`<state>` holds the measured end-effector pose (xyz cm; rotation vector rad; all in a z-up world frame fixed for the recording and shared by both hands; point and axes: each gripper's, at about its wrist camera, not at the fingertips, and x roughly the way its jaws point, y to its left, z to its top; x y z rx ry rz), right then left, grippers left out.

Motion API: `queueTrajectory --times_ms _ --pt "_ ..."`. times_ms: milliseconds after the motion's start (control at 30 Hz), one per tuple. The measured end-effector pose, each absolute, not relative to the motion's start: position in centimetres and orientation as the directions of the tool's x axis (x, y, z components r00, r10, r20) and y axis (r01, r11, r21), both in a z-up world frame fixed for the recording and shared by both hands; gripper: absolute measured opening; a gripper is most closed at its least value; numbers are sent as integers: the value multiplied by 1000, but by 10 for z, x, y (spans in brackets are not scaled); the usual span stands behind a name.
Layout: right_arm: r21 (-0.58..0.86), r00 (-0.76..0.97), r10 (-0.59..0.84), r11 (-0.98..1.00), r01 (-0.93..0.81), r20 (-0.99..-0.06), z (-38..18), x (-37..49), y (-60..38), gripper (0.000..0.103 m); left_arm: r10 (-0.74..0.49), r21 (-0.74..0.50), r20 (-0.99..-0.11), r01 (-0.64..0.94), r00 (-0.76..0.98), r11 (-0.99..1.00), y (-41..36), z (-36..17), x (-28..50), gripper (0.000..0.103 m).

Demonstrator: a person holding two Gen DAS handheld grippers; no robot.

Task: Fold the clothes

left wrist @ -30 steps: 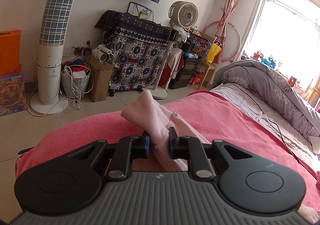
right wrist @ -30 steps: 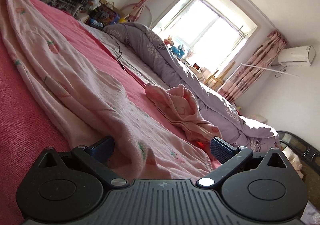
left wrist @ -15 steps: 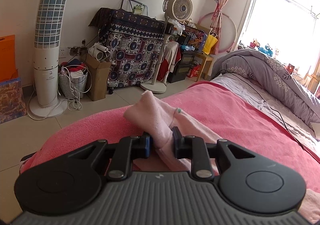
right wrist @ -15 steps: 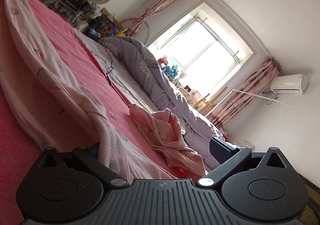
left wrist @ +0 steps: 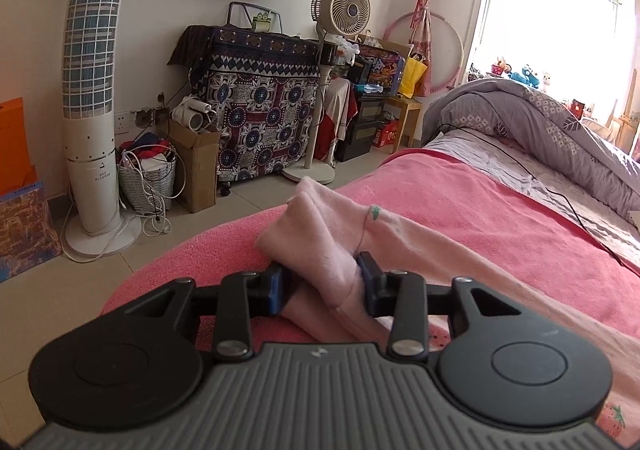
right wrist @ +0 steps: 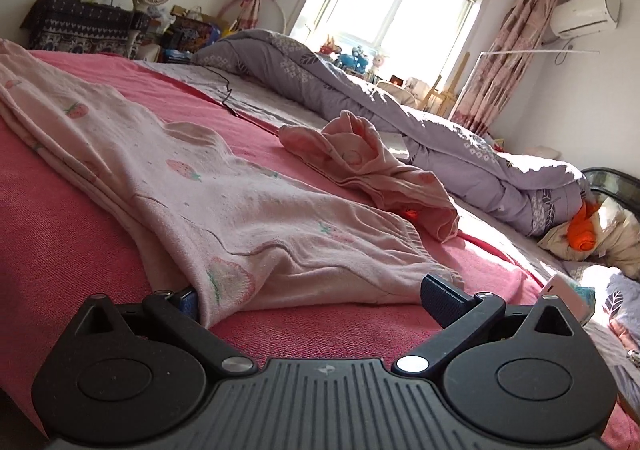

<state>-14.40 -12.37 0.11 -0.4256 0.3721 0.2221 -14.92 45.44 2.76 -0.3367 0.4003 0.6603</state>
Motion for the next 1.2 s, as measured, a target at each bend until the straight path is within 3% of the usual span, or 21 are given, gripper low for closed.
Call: queueTrajectory --times_ms 100,233,500,667,867,1067,1200 --pt "-336 899 221 872 -356 -378 3 -160 -130 103 527 -155 -455 -647 718 747 454 26 -150 47" --pt "-314 890 236 874 -370 -389 6 -166 -137 103 531 -141 -451 -645 718 751 454 24 -151 47" --pt "-316 885 358 838 -445 -299 18 -162 -80 103 533 -130 -446 -641 719 757 453 20 -151 47" --pt "-378 922 248 856 -352 -297 9 -152 -63 103 526 -135 -450 -637 722 759 455 21 -152 47" --pt "-287 941 115 934 -211 -317 4 -149 -102 103 540 -109 -444 -641 715 760 452 19 -150 48" --pt "-385 951 67 904 -185 -301 -12 -152 -88 103 539 -103 -453 -643 710 759 452 20 -149 48" --pt "-345 949 -11 933 -103 -315 -18 -153 -107 103 534 -92 -458 -635 711 767 454 21 -149 48"
